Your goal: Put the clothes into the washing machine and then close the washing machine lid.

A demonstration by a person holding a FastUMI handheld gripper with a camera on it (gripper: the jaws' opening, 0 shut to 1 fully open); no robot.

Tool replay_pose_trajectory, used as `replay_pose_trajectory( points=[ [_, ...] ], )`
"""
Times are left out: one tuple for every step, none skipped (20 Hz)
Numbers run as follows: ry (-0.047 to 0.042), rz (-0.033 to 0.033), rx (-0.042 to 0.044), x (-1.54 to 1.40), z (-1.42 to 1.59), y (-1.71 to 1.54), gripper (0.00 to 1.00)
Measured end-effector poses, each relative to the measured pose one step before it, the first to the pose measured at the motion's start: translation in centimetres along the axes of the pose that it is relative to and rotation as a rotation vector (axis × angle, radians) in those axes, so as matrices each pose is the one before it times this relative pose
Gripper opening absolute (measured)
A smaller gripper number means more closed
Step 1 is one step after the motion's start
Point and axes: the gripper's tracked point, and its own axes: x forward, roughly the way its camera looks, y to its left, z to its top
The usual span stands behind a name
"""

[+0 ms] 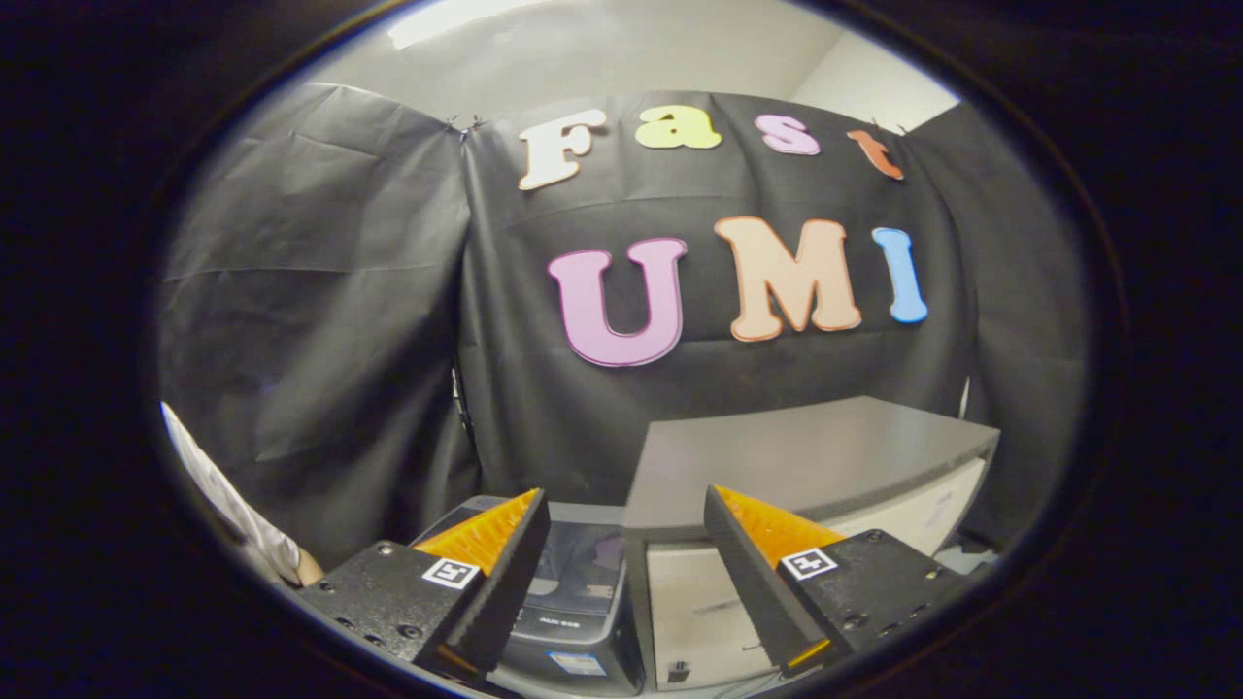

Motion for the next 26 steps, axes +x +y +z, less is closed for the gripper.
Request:
replay_pose_trajectory(
  points=[
    [-0.00352, -0.00732, 0.00608, -1.039, -0.721, -1.049, 0.97],
    [-0.00616, -0.00711, 0.00043, -0.888, -0.533, -0.991, 0.97],
    [-0.0093, 0.001, -0.00895, -1.009, -0.313, -0.94, 0.97],
    [-0.01465, 0.00358, -0.01773, -1.085, -0.056, -0.826, 0.97],
    [-0.01241, 0.00201, -0.01807, -0.933, -0.007, -0.938, 0.97],
    [-0.01873, 0.00686, -0.01299, -0.953, -0.259, -0.781, 0.97],
    [-0.02154, 0.00473, -0.00397, -0.918, -0.179, -0.8, 0.97],
    [-0.01284, 0.00244, 0.0029, -0.931, -0.493, -0.819, 0.97],
    [-0.01026, -0.00719, 0.00409, -0.936, -0.772, -0.935, 0.97],
    [-0.00748, -0.00653, 0.00782, -0.908, -0.815, -1.01, 0.97],
    [-0.00324, -0.00404, 0.01222, -0.976, -0.961, -0.73, 0.97],
    [-0.00028, -0.00334, 0.01614, -0.95, -1.0, -0.778, 0.96],
    [0.00459, -0.00036, 0.01197, -0.874, -1.033, -0.607, 0.96],
    [0.00042, -0.00619, 0.00608, -0.884, -0.854, -0.735, 0.96],
    [-0.00321, -0.00302, 0.00488, -0.785, -0.797, -0.659, 0.96],
    [-0.01154, -0.00155, 0.00745, -0.679, -0.473, -0.514, 0.96],
    [-0.0121, 0.00098, 0.00699, -0.735, -0.553, -0.382, 0.96],
    [-0.00892, -0.00319, 0.00167, -0.512, -0.528, -0.396, 0.96],
    [-0.00031, -0.0029, -0.00264, -0.287, -0.662, -0.196, 0.95],
    [0.00875, -0.00496, -0.00527, -0.384, -0.698, -0.267, 0.95],
    [0.01311, -0.00005, -0.00218, -0.164, -0.683, -0.172, 0.95],
    [0.0042, 0.00119, 0.00335, -0.239, -0.432, -0.036, 0.95],
    [0.00178, 0.00658, 0.00676, -0.179, -0.243, 0.157, 0.95],
    [0.0036, 0.00107, 0.00149, -0.079, -0.345, 0.11, 0.95],
    [0.00742, -0.0031, -0.0031, 0.002, -0.473, -0.2, 0.96],
    [0.00982, -0.00176, -0.00698, -0.05, -0.452, 0.064, 0.96]
  ],
)
